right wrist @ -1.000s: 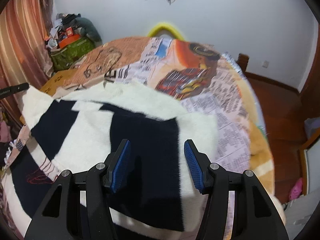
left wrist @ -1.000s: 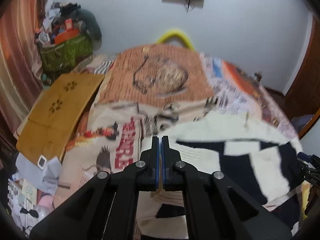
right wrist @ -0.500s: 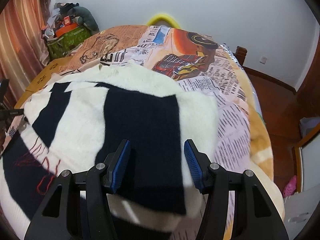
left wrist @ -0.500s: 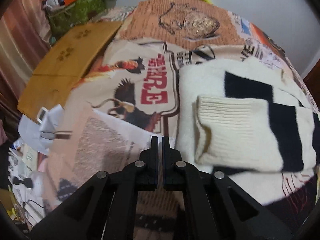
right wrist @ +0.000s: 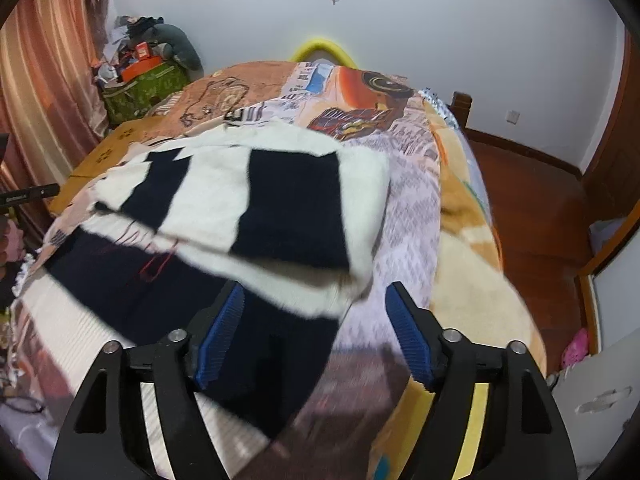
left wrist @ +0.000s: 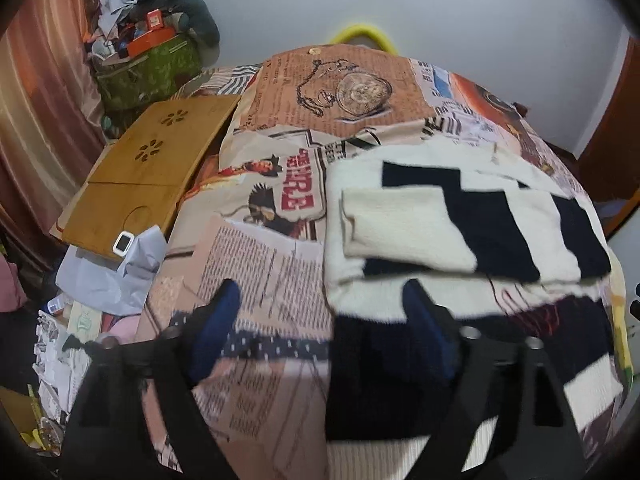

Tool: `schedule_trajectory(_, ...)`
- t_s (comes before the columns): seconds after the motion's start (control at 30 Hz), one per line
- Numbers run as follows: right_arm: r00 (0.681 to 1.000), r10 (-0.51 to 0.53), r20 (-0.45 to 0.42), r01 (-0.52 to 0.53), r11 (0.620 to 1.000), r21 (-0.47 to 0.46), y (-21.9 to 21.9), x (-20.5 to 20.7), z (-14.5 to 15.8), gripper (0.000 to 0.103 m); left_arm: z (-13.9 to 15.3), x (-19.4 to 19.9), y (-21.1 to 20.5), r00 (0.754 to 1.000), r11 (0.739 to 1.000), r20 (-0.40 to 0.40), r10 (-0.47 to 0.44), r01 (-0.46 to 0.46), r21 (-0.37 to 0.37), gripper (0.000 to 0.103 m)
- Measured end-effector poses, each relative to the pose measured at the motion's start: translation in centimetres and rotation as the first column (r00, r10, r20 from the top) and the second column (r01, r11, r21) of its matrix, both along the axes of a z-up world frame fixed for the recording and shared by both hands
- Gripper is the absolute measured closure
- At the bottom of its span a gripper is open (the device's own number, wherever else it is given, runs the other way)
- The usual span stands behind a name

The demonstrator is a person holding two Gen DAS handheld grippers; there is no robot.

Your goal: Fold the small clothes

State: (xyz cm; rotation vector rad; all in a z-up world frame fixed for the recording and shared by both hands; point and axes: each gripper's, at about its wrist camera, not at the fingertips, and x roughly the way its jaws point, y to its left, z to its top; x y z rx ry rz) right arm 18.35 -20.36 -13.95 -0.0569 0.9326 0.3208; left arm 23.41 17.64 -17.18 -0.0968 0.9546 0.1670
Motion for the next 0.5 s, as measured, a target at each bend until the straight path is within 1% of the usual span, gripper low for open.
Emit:
schedule_trajectory(0.13,0.998,0.017,-0.055,-0.017,1.000,0.014,0.3,-1.6,-1.7,0.028,-1.2,-1.9,-0.4,0.999,1.000,-0.039,0.011,-0.012,-0.027,0.016)
schedule_trajectory(0.2,0.996,0.024,-0.091,-0.021,0.999,0.031,0.6,-2.2,-2.6,0.028,-2.6,-2.7,-0.3,0.997,0.999,-0.077,0.018,-0.022,-0.050,0.016)
schedule_trajectory(0.33,0.984,0.043,-0.173,-0.030,0.997,0.078,1.1,-3.0,-4.6,0.028,-5.2,-4.3,-0.4,0.989,0.997,-0.146,0.021,-0.032,-0.067,0.016)
schedule_trajectory(0.43,0.983,0.033,-0.179,-0.012,0.993,0.118,1.2,-3.3,-5.2,0.028,-6.9,-5.2,-0.5,0.983,0.995,-0.184,0.014,-0.031,-0.092,0.015)
schedule_trajectory(0.5,0.980,0.026,-0.197,0.006,0.987,0.159,1.0,-3.1,-5.4,0.028,-7.3,-5.9,-0.2,0.985,0.990,-0.173,0.028,-0.051,-0.131,0.015)
